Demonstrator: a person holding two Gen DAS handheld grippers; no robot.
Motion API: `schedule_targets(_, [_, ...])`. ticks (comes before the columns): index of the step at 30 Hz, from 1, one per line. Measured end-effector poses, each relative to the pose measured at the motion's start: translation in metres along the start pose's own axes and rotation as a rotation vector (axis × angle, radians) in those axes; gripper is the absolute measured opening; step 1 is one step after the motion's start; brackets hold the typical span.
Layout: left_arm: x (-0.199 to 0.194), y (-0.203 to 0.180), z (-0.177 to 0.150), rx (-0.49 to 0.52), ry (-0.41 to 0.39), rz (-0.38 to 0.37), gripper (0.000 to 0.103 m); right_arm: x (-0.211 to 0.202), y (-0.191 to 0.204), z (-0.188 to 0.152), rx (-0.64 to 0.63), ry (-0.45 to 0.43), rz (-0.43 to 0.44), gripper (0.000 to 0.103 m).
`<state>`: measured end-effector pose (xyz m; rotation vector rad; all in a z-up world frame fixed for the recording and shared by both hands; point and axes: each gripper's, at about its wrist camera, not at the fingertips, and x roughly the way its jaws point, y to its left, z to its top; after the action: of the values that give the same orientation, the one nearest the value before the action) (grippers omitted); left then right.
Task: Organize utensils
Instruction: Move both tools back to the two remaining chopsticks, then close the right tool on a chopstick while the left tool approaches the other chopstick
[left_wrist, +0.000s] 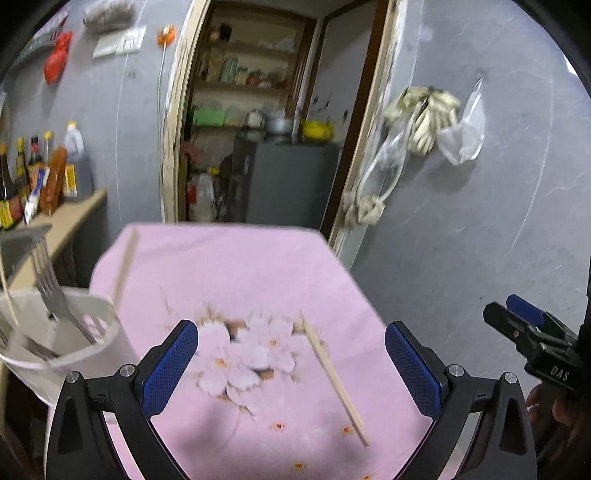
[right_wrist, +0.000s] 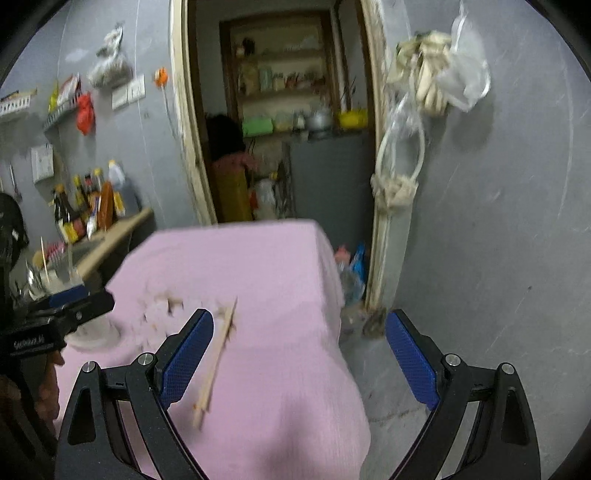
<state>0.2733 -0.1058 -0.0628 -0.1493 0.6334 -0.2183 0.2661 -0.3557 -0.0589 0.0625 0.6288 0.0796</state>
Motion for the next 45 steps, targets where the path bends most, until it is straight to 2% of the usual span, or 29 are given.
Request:
schedule_targets(4, [0.028, 0.004, -0.016, -0.018, 0.064, 0.027, 0.102, 0.031, 0.008, -0.024, -0.029, 0.085, 0.048, 0.092])
schedule_targets(7, [0.048, 0.011, -0.025, -0.023, 0.104, 0.049, 0.102, 0.050, 0.015, -0.037, -0.044, 0.116, 0.077, 0.092])
schedule_targets(14, [0.079, 0.031, -0.039, -0.050, 0.103, 0.086, 0.102, 0.088, 0.034, -0.050, -0.049, 0.146, 0.109, 0.092])
schedule_targets(19, [0.088, 0.036, -0.043, -0.043, 0.112, 0.083, 0.102, 0.104, 0.050, -0.053, -0.102, 0.184, 0.096, 0.092])
schedule_targets(26, [0.091, 0.037, -0.043, -0.051, 0.119, 0.066, 0.102, 0.114, 0.053, -0.054, -0.129, 0.254, 0.071, 0.092])
schedule_targets(31, [0.092, 0.037, -0.043, -0.053, 0.121, 0.061, 0.102, 0.112, 0.057, -0.053, -0.154, 0.258, 0.010, 0.092])
schedule_targets(36, [0.094, 0.038, -0.042, -0.064, 0.129, 0.053, 0.102, 0.110, 0.062, -0.052, -0.176, 0.268, 0.030, 0.092])
schedule_targets(41, [0.097, 0.041, -0.043, -0.082, 0.139, 0.051, 0.102, 0.113, 0.067, -0.054, -0.210, 0.290, 0.011, 0.092])
schedule_targets(45, [0.097, 0.041, -0.043, -0.084, 0.141, 0.055, 0.102, 0.110, 0.062, -0.052, -0.206, 0.275, -0.048, 0.091])
